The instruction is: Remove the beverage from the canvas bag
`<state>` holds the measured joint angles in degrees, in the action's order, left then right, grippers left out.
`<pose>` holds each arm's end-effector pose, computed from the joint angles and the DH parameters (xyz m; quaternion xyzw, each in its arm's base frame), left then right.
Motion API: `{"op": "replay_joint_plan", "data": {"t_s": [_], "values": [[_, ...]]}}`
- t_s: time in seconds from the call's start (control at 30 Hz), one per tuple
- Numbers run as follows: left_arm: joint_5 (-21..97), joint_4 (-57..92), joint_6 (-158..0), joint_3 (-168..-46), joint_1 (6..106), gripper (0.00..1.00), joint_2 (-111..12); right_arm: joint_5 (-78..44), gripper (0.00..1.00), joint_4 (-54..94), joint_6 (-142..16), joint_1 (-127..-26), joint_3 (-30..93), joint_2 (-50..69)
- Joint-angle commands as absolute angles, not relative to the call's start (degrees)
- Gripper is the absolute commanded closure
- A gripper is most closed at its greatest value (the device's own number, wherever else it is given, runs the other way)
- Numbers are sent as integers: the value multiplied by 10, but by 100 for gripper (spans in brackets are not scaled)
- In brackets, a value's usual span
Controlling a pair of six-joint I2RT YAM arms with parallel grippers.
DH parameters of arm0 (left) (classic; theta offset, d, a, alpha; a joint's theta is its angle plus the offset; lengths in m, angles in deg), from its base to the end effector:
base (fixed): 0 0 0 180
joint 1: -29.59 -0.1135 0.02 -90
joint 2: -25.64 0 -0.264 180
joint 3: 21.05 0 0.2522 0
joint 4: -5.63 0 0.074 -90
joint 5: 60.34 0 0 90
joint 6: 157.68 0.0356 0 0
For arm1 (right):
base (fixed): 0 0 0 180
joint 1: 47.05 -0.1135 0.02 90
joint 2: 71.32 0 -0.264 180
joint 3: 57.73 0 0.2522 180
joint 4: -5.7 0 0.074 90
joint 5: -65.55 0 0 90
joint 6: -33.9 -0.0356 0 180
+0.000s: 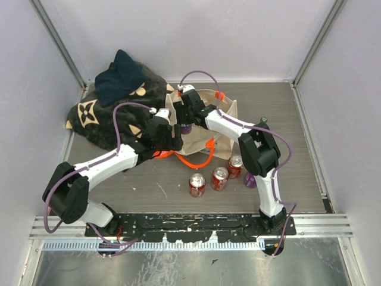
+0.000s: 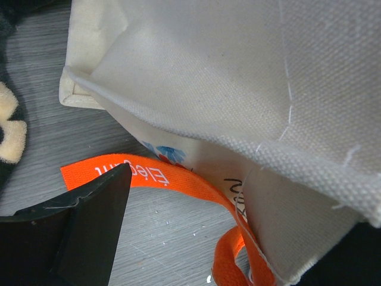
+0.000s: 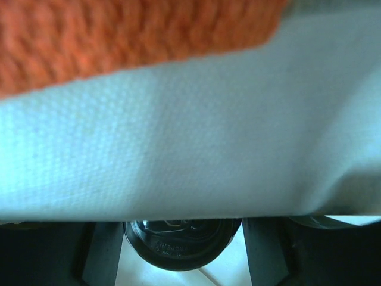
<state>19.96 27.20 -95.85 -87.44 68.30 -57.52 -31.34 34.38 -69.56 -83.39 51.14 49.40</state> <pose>0.2500 -0.1927 0.2352 0.0457 0.8965 -0.1757 0.4042 0.3930 0.2838 0.2176 -0.1552 0.8936 0.1263 0.4018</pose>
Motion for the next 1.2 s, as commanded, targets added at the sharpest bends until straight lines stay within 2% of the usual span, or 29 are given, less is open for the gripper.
{"op": "replay_joint_plan", "data": {"t_s": [0.0, 0.2, 0.53, 0.83, 1.03, 1.17], "values": [[190, 280, -953, -891, 681, 16, -588, -327, 99, 413, -689, -839, 502, 487], [189, 265, -950, -901, 680, 17, -598, -359, 99, 422, -651, -841, 511, 417], [205, 234, -954, -949, 656, 17, -644, -461, 99, 407, -614, -842, 490, 186], [269, 221, -975, -1025, 587, 16, -691, -405, 99, 434, -641, -851, 372, -9], [281, 226, -972, -1062, 583, 16, -697, -450, 100, 449, -675, -953, 285, -88], [286, 238, -976, -1084, 582, 15, -705, -471, 99, 449, -710, -1014, 238, -95]]}}
